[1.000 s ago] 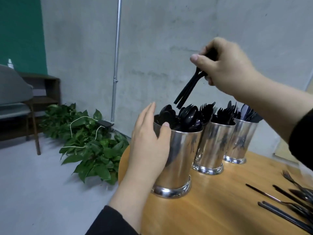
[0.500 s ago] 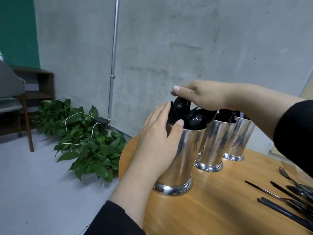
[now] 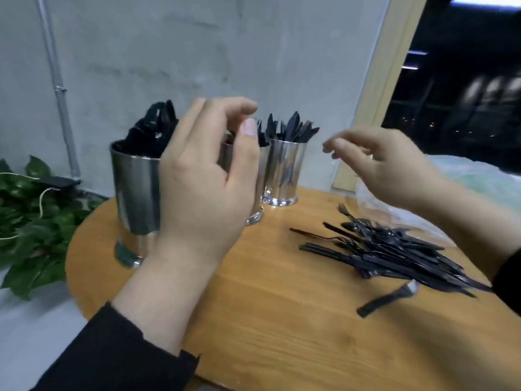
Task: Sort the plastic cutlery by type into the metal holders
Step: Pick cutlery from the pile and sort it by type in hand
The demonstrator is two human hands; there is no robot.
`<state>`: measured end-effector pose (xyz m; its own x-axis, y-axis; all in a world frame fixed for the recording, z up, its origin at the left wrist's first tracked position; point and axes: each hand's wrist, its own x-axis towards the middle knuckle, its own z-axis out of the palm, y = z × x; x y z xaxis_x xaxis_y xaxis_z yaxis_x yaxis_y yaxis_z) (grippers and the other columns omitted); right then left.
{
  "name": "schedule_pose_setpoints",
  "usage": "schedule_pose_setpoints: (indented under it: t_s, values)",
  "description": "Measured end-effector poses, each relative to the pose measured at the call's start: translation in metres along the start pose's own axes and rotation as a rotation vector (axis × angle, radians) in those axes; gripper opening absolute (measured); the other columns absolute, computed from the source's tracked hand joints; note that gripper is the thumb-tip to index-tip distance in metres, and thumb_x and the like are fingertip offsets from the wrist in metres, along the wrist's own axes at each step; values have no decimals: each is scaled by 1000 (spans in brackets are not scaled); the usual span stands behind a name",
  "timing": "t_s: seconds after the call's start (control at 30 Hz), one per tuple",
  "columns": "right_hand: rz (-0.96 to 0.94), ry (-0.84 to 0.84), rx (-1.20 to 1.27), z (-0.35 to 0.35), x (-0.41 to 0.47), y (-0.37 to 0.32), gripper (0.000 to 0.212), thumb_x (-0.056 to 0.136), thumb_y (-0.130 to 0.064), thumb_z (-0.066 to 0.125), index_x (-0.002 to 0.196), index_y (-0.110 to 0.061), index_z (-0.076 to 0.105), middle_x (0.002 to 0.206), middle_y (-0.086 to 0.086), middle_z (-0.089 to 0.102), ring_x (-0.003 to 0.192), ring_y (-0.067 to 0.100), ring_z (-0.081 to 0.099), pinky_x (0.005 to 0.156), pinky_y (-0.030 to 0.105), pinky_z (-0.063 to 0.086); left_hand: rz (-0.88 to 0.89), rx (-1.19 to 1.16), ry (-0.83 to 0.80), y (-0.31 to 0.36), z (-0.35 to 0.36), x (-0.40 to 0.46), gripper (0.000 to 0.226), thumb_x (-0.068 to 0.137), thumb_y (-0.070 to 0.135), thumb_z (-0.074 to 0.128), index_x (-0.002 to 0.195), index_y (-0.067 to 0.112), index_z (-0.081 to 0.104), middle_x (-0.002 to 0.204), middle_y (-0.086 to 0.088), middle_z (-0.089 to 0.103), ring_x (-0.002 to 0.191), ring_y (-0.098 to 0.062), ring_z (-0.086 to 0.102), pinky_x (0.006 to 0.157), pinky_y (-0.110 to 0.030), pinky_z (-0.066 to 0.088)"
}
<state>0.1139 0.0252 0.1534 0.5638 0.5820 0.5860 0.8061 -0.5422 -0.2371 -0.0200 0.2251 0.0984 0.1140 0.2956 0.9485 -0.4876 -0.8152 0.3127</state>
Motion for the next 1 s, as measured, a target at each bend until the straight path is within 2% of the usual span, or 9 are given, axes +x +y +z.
schedule_pose_setpoints:
  t_s: [0.1,0.17,0.3,0.4,0.5,0.57,0.67,0.9,1.0]
  values:
    - [154,-106,-43,-4,-79,73,22,99,-45,49,106,-36,68,101,-19,69,96,3,64,79,19,47,-45,-70,-374,29,48,-32,23,102,28,51,107,17,70,95,9,66,86,-5,60,76,-26,52]
    - [204,-144,-83,-7,-123,114,25,95,-50,47,106,-41,67,104,-23,68,99,0,63,83,17,46,-76,46,-723,40,81,-53,27,102,42,46,109,28,67,101,15,64,92,-8,60,80,-36,54]
    - [178,-160,-127,-10,-170,159,30,95,-39,53,112,-21,71,112,-11,68,105,6,60,93,20,43,-68,260,-1132,37,137,-65,25,104,43,48,121,33,63,112,13,61,105,-13,58,90,-40,53]
    - [118,-128,-136,-4,-167,175,31,96,-36,56,114,-16,71,113,-7,67,106,11,60,95,22,43,-40,315,-1204,19,167,-62,27,104,44,48,122,32,64,112,12,63,103,-13,59,89,-40,54]
    - [75,-146,-202,12,-150,186,34,99,-43,52,117,-20,69,115,-6,65,107,20,61,93,42,50,-38,327,-1164,4,192,-70,31,104,47,47,121,30,66,110,11,64,101,-14,60,88,-42,54]
    - [65,-177,-251,24,-141,189,36,98,-45,50,120,-23,69,115,-7,64,105,22,60,89,47,50,-50,307,-1190,0,205,-79,37,102,53,46,128,32,64,116,11,62,108,-15,58,92,-42,52]
    - [68,-229,-278,35,-132,191,34,96,-46,49,119,-30,69,106,-10,61,99,20,57,84,44,48,13,353,-1301,-7,217,-90,47,101,58,47,139,34,58,124,11,58,118,-15,52,102,-40,44]
    - [132,-215,-158,40,-133,195,24,96,-42,58,111,-31,72,100,-14,55,100,13,53,88,45,48,-40,220,-1318,-19,219,-100,33,100,46,56,126,32,70,105,16,55,103,-7,50,86,-26,37]
    - [154,-230,-147,39,-134,191,28,95,-47,54,113,-32,69,103,-14,53,102,14,52,93,43,46,-70,176,-1369,-21,217,-99,34,98,46,61,128,32,69,113,16,59,108,-5,52,94,-27,40]
